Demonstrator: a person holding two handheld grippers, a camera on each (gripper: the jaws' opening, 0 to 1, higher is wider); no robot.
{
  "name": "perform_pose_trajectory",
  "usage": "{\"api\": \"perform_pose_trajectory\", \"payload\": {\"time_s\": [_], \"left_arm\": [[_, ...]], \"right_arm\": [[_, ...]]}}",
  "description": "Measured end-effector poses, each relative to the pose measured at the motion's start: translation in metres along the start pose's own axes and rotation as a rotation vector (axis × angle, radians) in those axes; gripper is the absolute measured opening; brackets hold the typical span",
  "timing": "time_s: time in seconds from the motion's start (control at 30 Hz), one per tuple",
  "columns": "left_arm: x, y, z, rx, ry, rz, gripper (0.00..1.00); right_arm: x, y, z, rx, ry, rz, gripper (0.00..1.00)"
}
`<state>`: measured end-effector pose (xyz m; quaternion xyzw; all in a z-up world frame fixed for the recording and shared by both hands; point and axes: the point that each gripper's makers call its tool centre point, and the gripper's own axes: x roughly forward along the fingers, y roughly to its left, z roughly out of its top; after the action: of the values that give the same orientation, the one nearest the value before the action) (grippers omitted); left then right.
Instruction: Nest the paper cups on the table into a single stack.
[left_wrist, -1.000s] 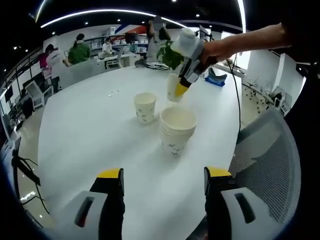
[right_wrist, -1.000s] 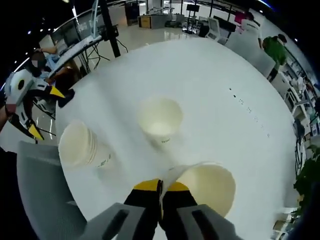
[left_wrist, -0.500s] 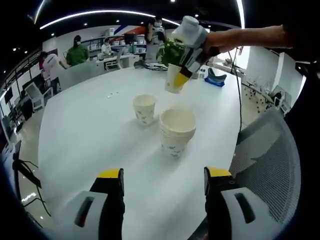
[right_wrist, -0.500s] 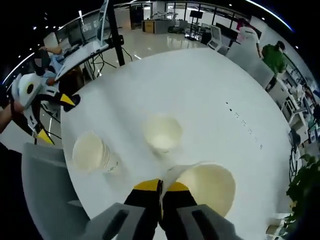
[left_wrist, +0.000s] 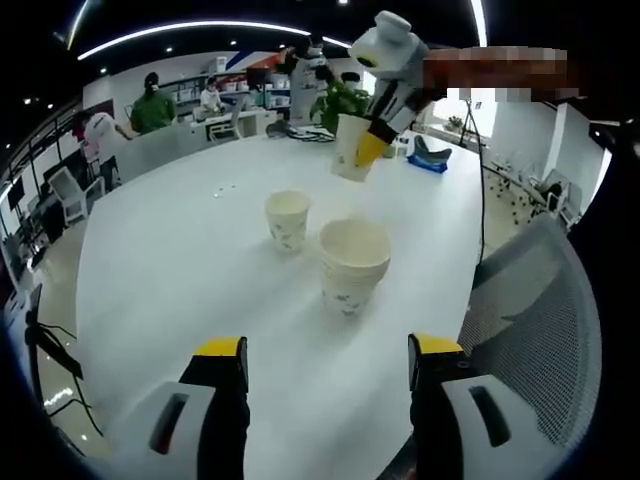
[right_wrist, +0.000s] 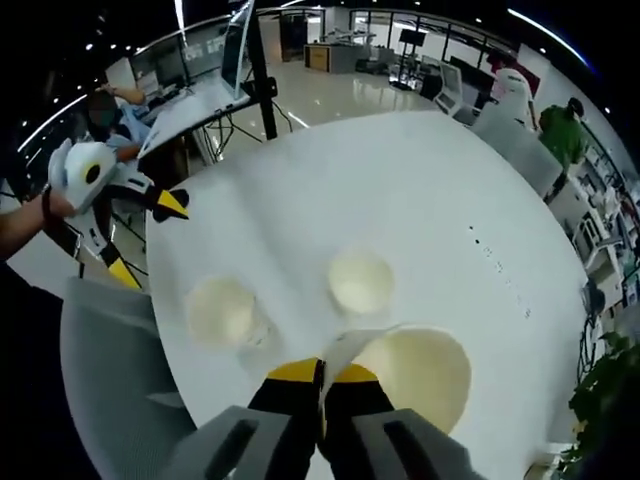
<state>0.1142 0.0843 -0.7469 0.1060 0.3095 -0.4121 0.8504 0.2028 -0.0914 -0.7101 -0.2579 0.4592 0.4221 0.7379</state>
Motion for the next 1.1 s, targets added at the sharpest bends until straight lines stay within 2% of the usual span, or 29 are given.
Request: {"api": "perform_pose_trajectory", "payload": {"time_s": [0.3, 0.37, 0.5, 0.7, 0.77, 1.0, 1.1], "left_arm": [[0.0, 0.001, 0.0, 0.0, -0.002, 0.002, 0.63], [0.0, 0.001, 0.0, 0.001, -0.002, 0.003, 0.63], [-0.001, 0.0, 0.0, 0.0, -0.004, 0.005, 0.63], [-0.001, -0.001, 0.001, -0.001, -0.007, 0.005, 0.63], [-0.001, 0.0, 0.002, -0.001, -0.008, 0.005, 0.63], [0.0, 0.0, 0.002, -0.002, -0.011, 0.004, 0.63], [0.0, -0.001, 0.001, -0.002, -0.008, 0.002, 0.63]], "right_arm": [[0.0, 0.032, 0.019, -0.112, 0.01, 0.046, 0.0], [-0.001, 0.046, 0.02, -0.119, 0.012, 0.058, 0.0], [0.002, 0.051, 0.025, -0.143, 0.018, 0.077, 0.0], [-0.001, 0.078, 0.028, -0.18, 0.026, 0.107, 0.0], [-0.001, 0.078, 0.028, -0.191, 0.03, 0.114, 0.0], [0.002, 0.097, 0.03, -0.224, 0.041, 0.141, 0.0], [0.01, 0.1, 0.027, -0.244, 0.056, 0.153, 0.0]]}}
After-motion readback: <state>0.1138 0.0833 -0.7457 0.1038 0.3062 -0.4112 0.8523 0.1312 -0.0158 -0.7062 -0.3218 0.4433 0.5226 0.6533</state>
